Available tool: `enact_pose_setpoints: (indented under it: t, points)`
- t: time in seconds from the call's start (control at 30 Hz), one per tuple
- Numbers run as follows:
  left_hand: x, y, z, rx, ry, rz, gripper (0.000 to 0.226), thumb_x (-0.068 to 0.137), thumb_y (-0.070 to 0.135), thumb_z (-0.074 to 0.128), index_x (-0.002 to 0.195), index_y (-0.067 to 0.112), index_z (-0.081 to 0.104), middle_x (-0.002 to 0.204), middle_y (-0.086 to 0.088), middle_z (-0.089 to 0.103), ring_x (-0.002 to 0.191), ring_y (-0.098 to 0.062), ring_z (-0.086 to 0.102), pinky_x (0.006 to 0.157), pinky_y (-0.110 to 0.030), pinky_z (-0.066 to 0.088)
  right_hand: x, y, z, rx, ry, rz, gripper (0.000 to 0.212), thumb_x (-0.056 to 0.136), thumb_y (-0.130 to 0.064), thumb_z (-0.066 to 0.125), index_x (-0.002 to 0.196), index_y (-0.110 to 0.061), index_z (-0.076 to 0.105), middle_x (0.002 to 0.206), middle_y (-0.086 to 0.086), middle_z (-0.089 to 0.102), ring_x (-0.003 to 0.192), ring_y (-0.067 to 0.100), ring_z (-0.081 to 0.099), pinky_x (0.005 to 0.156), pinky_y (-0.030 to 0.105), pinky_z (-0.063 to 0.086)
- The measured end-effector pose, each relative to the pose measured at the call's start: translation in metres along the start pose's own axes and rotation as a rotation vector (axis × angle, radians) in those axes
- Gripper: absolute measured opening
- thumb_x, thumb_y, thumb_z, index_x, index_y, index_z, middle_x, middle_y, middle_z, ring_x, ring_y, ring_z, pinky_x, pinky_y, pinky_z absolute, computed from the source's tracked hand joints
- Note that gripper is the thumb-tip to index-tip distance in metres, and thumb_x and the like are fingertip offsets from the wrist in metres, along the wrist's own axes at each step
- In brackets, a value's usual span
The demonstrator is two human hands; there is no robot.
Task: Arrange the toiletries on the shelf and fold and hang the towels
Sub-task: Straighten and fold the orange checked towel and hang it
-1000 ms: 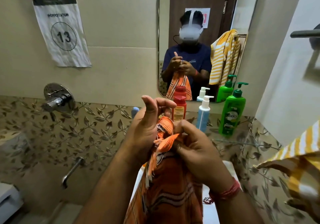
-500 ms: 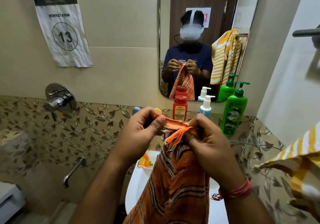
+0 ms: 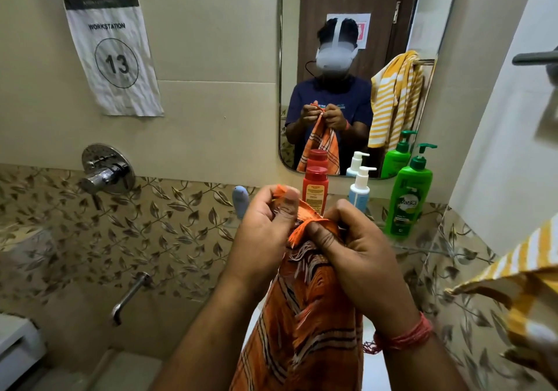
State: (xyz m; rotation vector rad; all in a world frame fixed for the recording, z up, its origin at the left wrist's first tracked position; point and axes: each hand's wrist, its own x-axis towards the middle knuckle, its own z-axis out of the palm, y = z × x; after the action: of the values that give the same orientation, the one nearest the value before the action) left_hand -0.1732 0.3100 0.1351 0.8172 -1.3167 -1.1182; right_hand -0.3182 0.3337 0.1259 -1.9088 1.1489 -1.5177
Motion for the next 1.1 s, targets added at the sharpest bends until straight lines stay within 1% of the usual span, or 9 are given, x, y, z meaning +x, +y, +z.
enact_pose_setpoints:
  t: [0.1, 0.2, 0.3, 0.43, 0.6, 0.7, 0.87, 1.0, 1.1]
  points:
    - [-0.002, -0.003, -0.003, 0.001, -0.078, -0.046, 0.046, 0.079, 0.047, 0.066, 0.107, 0.010, 0.068, 0.098, -0.013, 0.076, 0.096, -0.030, 0.075, 0.087, -0.045, 0.060, -0.002, 0.000, -0.002, 0.029, 0.032, 0.000, 0.029, 0.094, -0.042, 0.059, 0.075, -0.022, 0.051, 0.070, 0.004, 0.054, 0.067, 0.024, 0.055, 0.063, 0.055, 0.050]
    - [-0.002, -0.007, -0.005, -0.010, -0.049, -0.020, 0.027, 0.085, 0.032, 0.067, 0.098, 0.009, 0.072, 0.096, -0.015, 0.075, 0.095, -0.032, 0.074, 0.085, -0.045, 0.059, -0.003, 0.000, -0.003, 0.014, 0.047, 0.005, 0.028, 0.095, -0.041, 0.058, 0.074, -0.023, 0.052, 0.072, 0.004, 0.057, 0.068, 0.020, 0.057, 0.064, 0.052, 0.051]
    - [-0.005, -0.004, -0.002, 0.011, 0.001, -0.008, 0.028, 0.083, 0.034, 0.067, 0.095, 0.009, 0.072, 0.091, -0.011, 0.077, 0.089, -0.028, 0.075, 0.080, -0.043, 0.060, -0.004, 0.003, -0.002, -0.042, 0.051, -0.004, 0.027, 0.097, -0.041, 0.056, 0.077, -0.022, 0.057, 0.075, -0.001, 0.059, 0.072, 0.017, 0.060, 0.065, 0.048, 0.052]
    - [-0.007, 0.005, 0.002, 0.126, 0.051, 0.050, 0.031, 0.081, 0.042, 0.067, 0.092, 0.014, 0.074, 0.087, -0.005, 0.078, 0.084, -0.022, 0.076, 0.077, -0.042, 0.062, -0.002, 0.003, -0.001, -0.144, 0.137, -0.098, 0.025, 0.097, -0.035, 0.057, 0.082, -0.016, 0.063, 0.091, -0.007, 0.055, 0.089, 0.010, 0.057, 0.075, 0.027, 0.051]
    - [-0.009, 0.012, 0.005, 0.123, 0.037, 0.033, 0.028, 0.084, 0.039, 0.069, 0.093, 0.013, 0.074, 0.085, -0.007, 0.078, 0.083, -0.024, 0.076, 0.079, -0.046, 0.061, -0.006, -0.007, 0.002, 0.212, 0.173, -0.093, 0.019, 0.097, -0.029, 0.056, 0.089, -0.014, 0.066, 0.084, 0.001, 0.066, 0.081, 0.017, 0.066, 0.073, 0.032, 0.056]
    - [-0.010, 0.011, 0.007, 0.083, 0.018, -0.004, 0.019, 0.085, 0.026, 0.073, 0.096, 0.010, 0.073, 0.087, -0.008, 0.078, 0.084, -0.023, 0.076, 0.078, -0.042, 0.061, -0.009, -0.015, 0.005, 0.187, 0.163, -0.105, 0.016, 0.096, -0.027, 0.057, 0.091, -0.015, 0.067, 0.083, 0.000, 0.069, 0.078, 0.014, 0.068, 0.069, 0.026, 0.055]
    - [-0.013, 0.006, 0.010, 0.048, 0.046, -0.029, 0.007, 0.087, 0.011, 0.074, 0.094, 0.009, 0.073, 0.085, -0.012, 0.077, 0.084, -0.028, 0.076, 0.076, -0.043, 0.062, -0.012, -0.021, 0.016, 0.140, 0.262, -0.052, 0.015, 0.095, -0.027, 0.062, 0.087, -0.017, 0.068, 0.076, -0.001, 0.070, 0.071, 0.015, 0.069, 0.061, 0.031, 0.057]
    - [-0.019, 0.005, 0.013, -0.035, 0.030, -0.062, 0.013, 0.093, 0.016, 0.065, 0.099, 0.008, 0.074, 0.090, -0.012, 0.078, 0.087, -0.028, 0.077, 0.074, -0.036, 0.061, -0.012, -0.018, 0.021, 0.026, 0.379, -0.046, 0.014, 0.095, -0.030, 0.062, 0.087, -0.020, 0.068, 0.072, -0.005, 0.068, 0.068, 0.012, 0.067, 0.058, 0.034, 0.057]
    - [-0.022, 0.004, 0.012, -0.053, -0.007, -0.057, 0.021, 0.087, 0.025, 0.063, 0.099, 0.013, 0.075, 0.093, -0.009, 0.079, 0.091, -0.024, 0.077, 0.076, -0.033, 0.061, -0.013, -0.015, 0.022, 0.013, 0.428, -0.047, 0.013, 0.095, -0.029, 0.062, 0.091, -0.019, 0.069, 0.075, -0.008, 0.069, 0.072, 0.009, 0.068, 0.060, 0.029, 0.058]
